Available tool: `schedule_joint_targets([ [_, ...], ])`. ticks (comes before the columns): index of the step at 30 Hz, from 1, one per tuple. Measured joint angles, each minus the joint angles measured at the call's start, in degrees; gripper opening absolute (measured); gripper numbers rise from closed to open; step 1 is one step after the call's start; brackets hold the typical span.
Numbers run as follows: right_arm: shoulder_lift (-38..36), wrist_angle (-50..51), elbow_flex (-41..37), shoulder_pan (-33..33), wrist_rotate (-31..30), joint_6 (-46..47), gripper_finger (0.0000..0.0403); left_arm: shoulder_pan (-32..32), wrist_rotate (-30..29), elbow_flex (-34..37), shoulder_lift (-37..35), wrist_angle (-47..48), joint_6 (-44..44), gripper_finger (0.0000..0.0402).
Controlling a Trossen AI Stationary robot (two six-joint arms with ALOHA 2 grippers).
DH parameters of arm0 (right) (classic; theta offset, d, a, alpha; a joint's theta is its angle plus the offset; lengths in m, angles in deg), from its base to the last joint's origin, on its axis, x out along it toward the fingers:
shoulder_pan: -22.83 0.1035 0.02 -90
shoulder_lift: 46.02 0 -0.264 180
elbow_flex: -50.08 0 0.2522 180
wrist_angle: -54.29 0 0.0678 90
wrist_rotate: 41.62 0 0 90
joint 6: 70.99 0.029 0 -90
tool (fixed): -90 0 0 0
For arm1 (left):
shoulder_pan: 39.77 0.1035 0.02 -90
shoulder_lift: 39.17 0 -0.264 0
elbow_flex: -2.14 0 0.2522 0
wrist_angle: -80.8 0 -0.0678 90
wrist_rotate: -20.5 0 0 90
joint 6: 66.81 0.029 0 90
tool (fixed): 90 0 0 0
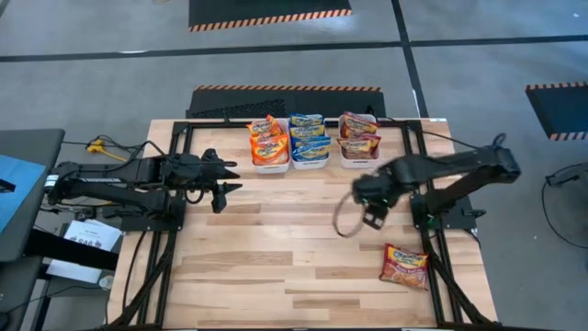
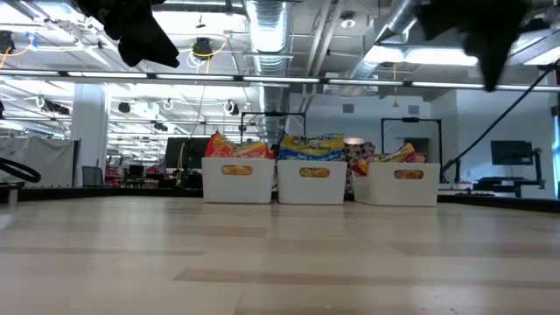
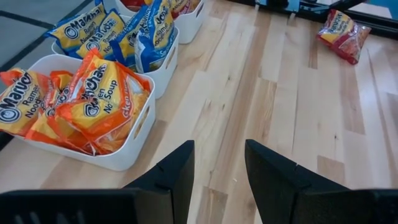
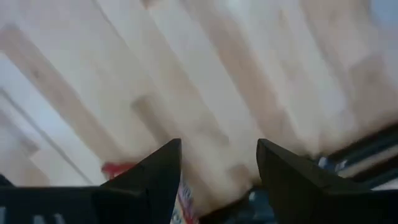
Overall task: Sort Maruchan noodles
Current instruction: Put the red noodle pack into the right white bin
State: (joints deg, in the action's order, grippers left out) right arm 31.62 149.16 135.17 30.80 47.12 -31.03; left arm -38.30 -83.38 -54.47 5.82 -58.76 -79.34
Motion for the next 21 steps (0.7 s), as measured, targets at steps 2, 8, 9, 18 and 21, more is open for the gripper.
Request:
schedule_joint_targets([
  [2, -3.2, -0.8, -3.2, 3.2, 1.1, 5.0, 0.0232, 0.0, 0.0, 0.0, 0.0, 0.0, -0.7, 0.0130],
  [8, -7.8, -1.0, -8.4, 11.1, 2.8, 17.9, 0.0232, 0.0, 0.0, 0.0, 0.0, 0.0, -0.8, 0.0130],
  [9, -8.1, -1.2, -8.8, 12.2, 2.9, 19.8, 0.0232, 0.0, 0.0, 0.0, 0.0, 0.0, -0.8, 0.0130],
  [18, -6.3, -2.8, -12.2, 21.2, 6.7, 33.4, 0.0232, 0.0, 1.9, 0.0, 0.0, 0.1, -2.3, 0.0130],
  [21, -5.2, -4.9, -13.4, 23.6, 9.6, 37.3, 0.0232, 0.0, 3.4, 0.0, 0.0, 0.1, -2.4, 0.0130],
])
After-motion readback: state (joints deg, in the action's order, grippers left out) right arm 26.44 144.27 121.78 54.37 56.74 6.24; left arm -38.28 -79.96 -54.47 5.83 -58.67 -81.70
